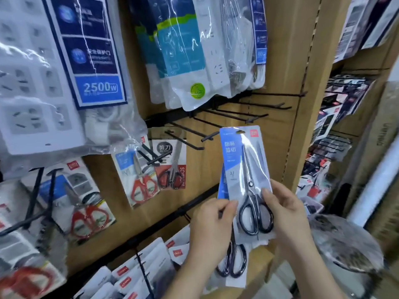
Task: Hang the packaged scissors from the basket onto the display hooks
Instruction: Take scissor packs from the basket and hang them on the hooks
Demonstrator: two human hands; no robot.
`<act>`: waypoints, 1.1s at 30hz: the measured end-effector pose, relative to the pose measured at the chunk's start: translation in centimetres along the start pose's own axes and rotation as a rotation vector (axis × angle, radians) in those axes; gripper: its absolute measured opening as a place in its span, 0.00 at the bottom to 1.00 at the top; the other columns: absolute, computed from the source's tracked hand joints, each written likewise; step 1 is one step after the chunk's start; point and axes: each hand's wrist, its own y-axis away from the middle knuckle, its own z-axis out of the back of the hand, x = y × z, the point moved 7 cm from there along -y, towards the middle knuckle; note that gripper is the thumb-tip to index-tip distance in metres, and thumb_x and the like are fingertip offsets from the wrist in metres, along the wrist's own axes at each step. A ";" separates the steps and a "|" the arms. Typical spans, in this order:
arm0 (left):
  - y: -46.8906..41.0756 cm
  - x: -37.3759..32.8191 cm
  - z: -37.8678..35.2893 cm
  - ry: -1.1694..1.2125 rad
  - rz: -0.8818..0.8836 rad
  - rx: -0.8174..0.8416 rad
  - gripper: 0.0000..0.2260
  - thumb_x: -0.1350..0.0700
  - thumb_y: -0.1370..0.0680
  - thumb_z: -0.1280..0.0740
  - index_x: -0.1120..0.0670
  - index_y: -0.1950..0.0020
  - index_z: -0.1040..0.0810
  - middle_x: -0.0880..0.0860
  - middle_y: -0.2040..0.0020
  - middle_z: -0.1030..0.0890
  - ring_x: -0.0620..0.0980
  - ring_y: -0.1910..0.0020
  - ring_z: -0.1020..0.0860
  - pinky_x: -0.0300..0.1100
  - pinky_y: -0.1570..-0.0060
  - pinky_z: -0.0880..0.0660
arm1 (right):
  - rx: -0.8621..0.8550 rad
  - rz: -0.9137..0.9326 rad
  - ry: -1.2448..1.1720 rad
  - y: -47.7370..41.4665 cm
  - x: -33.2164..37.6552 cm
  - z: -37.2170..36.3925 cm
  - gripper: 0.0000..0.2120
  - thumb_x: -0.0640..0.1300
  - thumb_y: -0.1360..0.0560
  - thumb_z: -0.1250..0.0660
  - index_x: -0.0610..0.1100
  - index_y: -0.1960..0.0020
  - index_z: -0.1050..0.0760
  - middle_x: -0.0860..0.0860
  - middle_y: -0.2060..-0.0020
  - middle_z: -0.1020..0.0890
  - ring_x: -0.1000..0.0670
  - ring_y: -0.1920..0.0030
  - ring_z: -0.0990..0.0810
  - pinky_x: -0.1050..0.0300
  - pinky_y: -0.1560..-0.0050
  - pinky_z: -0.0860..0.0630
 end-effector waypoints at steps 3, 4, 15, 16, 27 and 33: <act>-0.3 0.0 0.1 0.073 0.005 0.037 0.21 0.49 0.20 0.34 0.52 0.73 0.31 0.46 0.75 0.32 0.44 0.73 0.35 0.41 0.69 0.39 | -0.038 0.014 0.006 -0.3 0.3 0.0 0.11 0.36 0.20 0.37 0.45 0.44 0.19 0.45 0.54 0.13 0.46 0.56 0.14 0.53 0.56 0.17; -0.4 0.2 0.0 0.086 0.018 0.054 0.23 0.49 0.20 0.35 0.51 0.74 0.34 0.46 0.76 0.34 0.44 0.74 0.37 0.41 0.69 0.40 | -0.043 0.008 -0.006 -0.5 0.3 -0.2 0.11 0.36 0.20 0.37 0.45 0.44 0.18 0.46 0.54 0.13 0.48 0.57 0.14 0.56 0.58 0.18; -1.5 1.7 -2.0 0.016 0.121 0.019 0.25 0.51 0.19 0.35 0.52 0.73 0.41 0.49 0.76 0.42 0.45 0.73 0.43 0.42 0.70 0.45 | 0.226 -0.242 0.045 -2.7 -2.6 0.3 0.11 0.48 0.21 0.35 0.51 0.41 0.20 0.50 0.49 0.14 0.48 0.50 0.15 0.52 0.55 0.19; -1.7 2.0 -2.1 0.010 0.133 -0.002 0.25 0.51 0.20 0.35 0.52 0.73 0.42 0.49 0.76 0.42 0.45 0.73 0.43 0.42 0.70 0.45 | 0.272 -0.291 0.072 -2.2 -3.3 0.8 0.12 0.49 0.23 0.34 0.52 0.41 0.20 0.50 0.50 0.14 0.49 0.55 0.14 0.54 0.60 0.20; -1.4 3.6 0.5 -0.004 0.297 -0.097 0.17 0.61 0.22 0.34 0.39 0.59 0.18 0.36 0.55 0.18 0.37 0.64 0.23 0.32 0.60 0.28 | 0.133 -0.124 -0.084 -6.6 -2.7 -0.7 0.18 0.35 0.24 0.31 0.43 0.35 0.23 0.44 0.64 0.19 0.50 0.75 0.26 0.61 0.73 0.26; -0.1 3.7 2.4 0.079 0.310 -0.168 0.18 0.66 0.21 0.36 0.43 0.51 0.17 0.34 0.47 0.21 0.28 0.56 0.23 0.23 0.60 0.30 | 0.062 -0.188 -0.139 -9.6 -4.1 -4.0 0.18 0.38 0.24 0.29 0.40 0.35 0.24 0.41 0.62 0.20 0.53 0.76 0.25 0.65 0.75 0.27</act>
